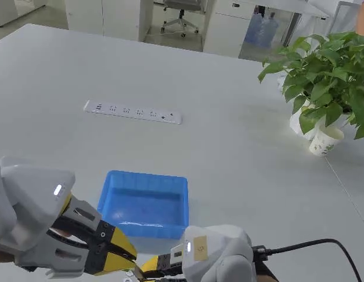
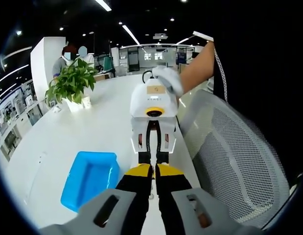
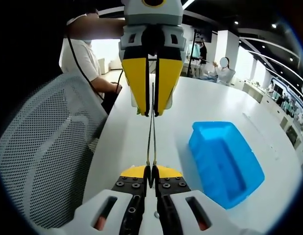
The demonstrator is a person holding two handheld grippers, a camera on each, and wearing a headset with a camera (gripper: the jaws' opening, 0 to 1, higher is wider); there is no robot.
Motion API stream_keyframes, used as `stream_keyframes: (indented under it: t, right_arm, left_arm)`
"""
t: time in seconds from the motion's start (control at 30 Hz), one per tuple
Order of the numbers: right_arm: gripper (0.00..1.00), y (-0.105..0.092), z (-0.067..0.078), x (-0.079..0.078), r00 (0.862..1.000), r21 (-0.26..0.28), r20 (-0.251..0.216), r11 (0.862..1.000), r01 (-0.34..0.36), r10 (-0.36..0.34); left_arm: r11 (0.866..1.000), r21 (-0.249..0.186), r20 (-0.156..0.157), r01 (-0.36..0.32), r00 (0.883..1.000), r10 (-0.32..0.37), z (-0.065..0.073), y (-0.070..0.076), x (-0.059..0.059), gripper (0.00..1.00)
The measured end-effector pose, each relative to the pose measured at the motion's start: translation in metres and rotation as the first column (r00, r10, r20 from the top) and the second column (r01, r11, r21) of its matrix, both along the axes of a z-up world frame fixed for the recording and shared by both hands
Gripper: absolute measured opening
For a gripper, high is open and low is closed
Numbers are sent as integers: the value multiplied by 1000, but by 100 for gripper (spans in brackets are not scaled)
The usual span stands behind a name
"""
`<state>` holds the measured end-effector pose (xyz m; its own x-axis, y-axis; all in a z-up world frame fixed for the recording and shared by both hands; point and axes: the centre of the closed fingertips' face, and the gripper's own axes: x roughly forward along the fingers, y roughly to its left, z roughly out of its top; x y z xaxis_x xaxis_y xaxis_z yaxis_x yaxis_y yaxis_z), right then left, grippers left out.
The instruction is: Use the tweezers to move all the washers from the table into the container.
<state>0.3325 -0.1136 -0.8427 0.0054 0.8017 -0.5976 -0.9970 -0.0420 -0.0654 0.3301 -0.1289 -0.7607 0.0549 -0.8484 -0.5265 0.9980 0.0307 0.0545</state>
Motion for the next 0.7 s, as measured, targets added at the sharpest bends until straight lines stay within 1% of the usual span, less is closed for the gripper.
stream_keyframes:
  t: [0.13,0.3,0.33,0.37,0.47,0.53,0.67,0.7]
  right_arm:
    - [7,0,4,4,1000,17,1,1000,13,-13]
    - [7,0,3,2,1000,15,-1,1000,6,-6]
    - [7,0,3,2,1000,16,-1,1000,6,-6]
    - [7,0,4,1,1000,19,-4,1000,7,-7]
    - [7,1,3,1,1000,15,-4,1000,7,-6]
    - [7,1,2,0,1000,6,0,1000,0,0]
    - [8,3,-2,1,1000,-7,23,1000,-10,10]
    - [8,4,-3,1,1000,-8,23,1000,-12,12]
  left_arm:
    - [1000,17,-4,-4,1000,4,-4,1,1,12]
    - [1000,11,15,-3,1000,3,-2,1,2,8]
    - [1000,5,25,-2,1000,2,-1,0,3,6]
    - [1000,4,22,3,1000,-3,0,0,2,6]
    - [1000,10,35,12,999,-12,-1,0,2,6]
    - [1000,17,29,13,999,-13,-2,0,1,5]
    - [999,39,39,14,999,-16,-6,1,1,5]
    - [999,42,39,15,999,-17,-6,2,1,5]
